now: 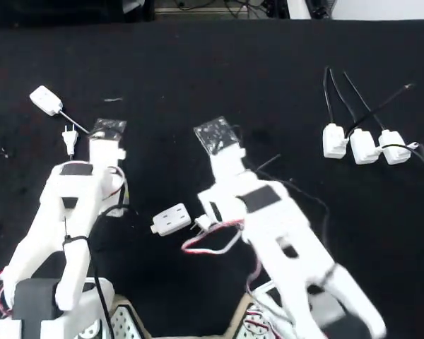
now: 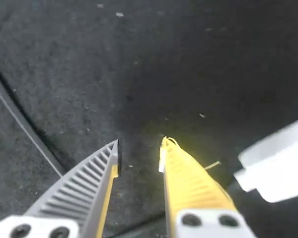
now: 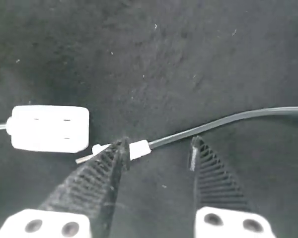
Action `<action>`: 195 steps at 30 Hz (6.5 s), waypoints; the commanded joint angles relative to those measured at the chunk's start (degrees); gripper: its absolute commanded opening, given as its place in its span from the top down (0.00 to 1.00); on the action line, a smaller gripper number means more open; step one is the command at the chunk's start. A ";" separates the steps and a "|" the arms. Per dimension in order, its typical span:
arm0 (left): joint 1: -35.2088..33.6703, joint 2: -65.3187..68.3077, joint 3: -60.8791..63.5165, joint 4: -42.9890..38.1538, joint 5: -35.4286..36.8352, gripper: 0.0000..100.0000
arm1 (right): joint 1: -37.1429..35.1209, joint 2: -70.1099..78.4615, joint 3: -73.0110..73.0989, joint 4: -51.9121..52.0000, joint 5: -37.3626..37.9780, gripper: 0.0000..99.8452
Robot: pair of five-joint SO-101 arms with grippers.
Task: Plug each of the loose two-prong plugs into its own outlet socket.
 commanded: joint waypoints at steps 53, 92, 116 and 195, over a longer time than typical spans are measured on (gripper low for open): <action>-6.02 -2.20 4.44 -7.82 10.73 0.86 | -3.87 13.93 -4.44 2.20 91.43 0.81; -5.76 -9.05 2.07 -1.32 13.45 0.86 | -14.33 -11.82 4.26 -7.12 40.79 0.99; 0.22 -53.54 22.20 -3.25 19.08 0.86 | -19.52 7.78 -1.45 -23.38 13.01 0.99; 4.70 -82.90 36.62 2.99 15.82 0.86 | -25.14 -13.32 5.76 -22.07 2.11 0.99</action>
